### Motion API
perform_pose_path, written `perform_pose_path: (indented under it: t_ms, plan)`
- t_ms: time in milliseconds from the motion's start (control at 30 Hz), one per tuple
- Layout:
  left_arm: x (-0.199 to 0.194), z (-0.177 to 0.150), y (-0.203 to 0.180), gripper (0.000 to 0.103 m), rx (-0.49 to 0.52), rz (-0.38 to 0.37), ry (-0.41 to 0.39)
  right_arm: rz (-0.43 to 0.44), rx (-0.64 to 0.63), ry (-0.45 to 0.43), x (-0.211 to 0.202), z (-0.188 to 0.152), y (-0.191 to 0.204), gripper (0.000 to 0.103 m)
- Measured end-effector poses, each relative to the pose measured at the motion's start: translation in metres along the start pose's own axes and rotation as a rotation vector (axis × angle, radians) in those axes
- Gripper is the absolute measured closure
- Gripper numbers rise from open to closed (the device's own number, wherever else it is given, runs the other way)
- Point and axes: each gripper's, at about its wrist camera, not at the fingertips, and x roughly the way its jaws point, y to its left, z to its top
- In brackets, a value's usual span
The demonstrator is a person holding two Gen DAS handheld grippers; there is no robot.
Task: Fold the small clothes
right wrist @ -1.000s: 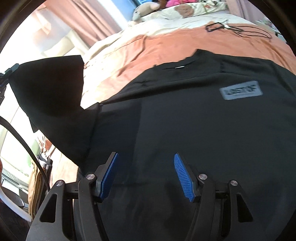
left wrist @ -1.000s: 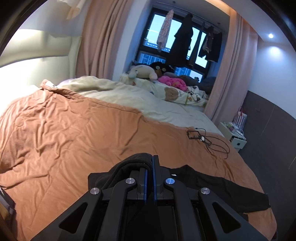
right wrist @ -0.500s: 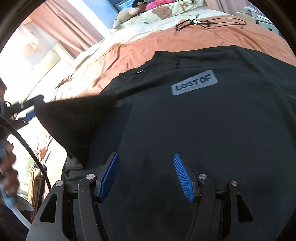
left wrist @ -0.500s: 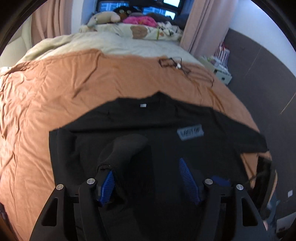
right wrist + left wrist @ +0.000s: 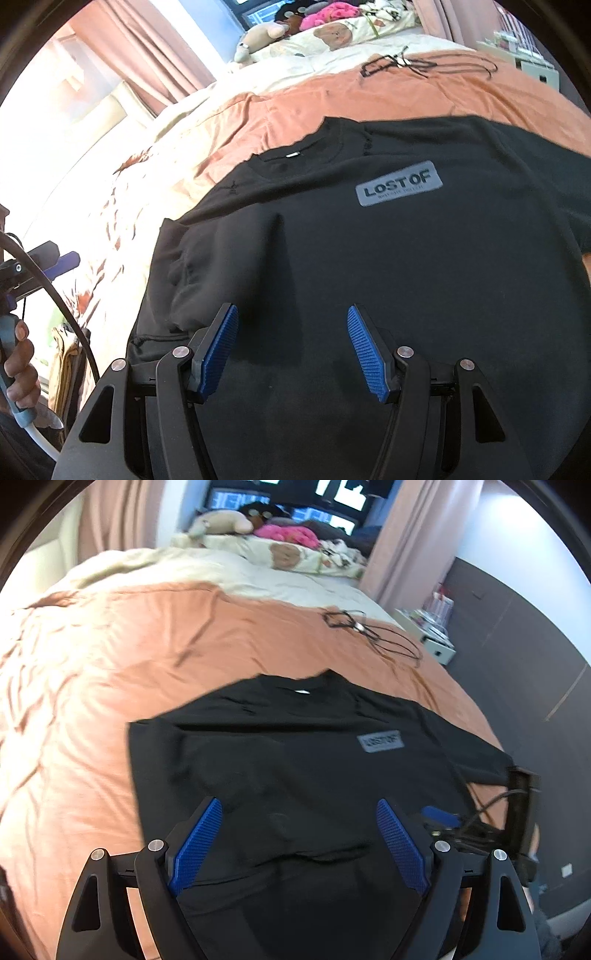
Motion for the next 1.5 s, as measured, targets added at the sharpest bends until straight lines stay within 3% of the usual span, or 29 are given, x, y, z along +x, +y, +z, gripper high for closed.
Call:
perform_pose_path:
  t_ms: [233, 500, 600, 833, 1067, 1100, 1133, 1233, 1500]
  plan:
    - [-0.007, -0.011, 0.046, 0.017, -0.090, 0.102, -0.032, 0.013, -0.167, 0.027, 0.008, 0.000, 0.052, 0.043]
    - [0.012, -0.032, 0.100, 0.049, -0.202, 0.149, 0.025, 0.039, -0.351, 0.128, 0.058, -0.013, 0.108, 0.043]
    - [0.020, -0.041, 0.117, 0.053, -0.229, 0.151, 0.039, 0.016, -0.421, 0.139, 0.074, -0.018, 0.124, 0.043]
    - [0.033, -0.060, 0.146, 0.054, -0.269, 0.144, 0.061, -0.061, -0.551, 0.210, 0.114, -0.028, 0.146, 0.043]
    - [0.043, -0.071, 0.162, 0.054, -0.294, 0.137, 0.082, -0.126, -0.587, 0.201, 0.138, -0.022, 0.167, 0.043]
    - [0.045, -0.071, 0.162, 0.054, -0.294, 0.134, 0.085, -0.104, -0.554, 0.190, 0.137, -0.017, 0.165, 0.047]
    - [0.046, -0.072, 0.162, 0.054, -0.292, 0.132, 0.088, -0.081, -0.527, 0.187, 0.134, -0.013, 0.162, 0.059]
    - [0.051, -0.072, 0.160, 0.054, -0.288, 0.135, 0.099, -0.056, -0.463, 0.169, 0.126, -0.002, 0.149, 0.082]
    - [0.065, -0.069, 0.158, 0.054, -0.277, 0.179, 0.124, -0.083, -0.340, 0.010, 0.077, 0.028, 0.098, 0.089]
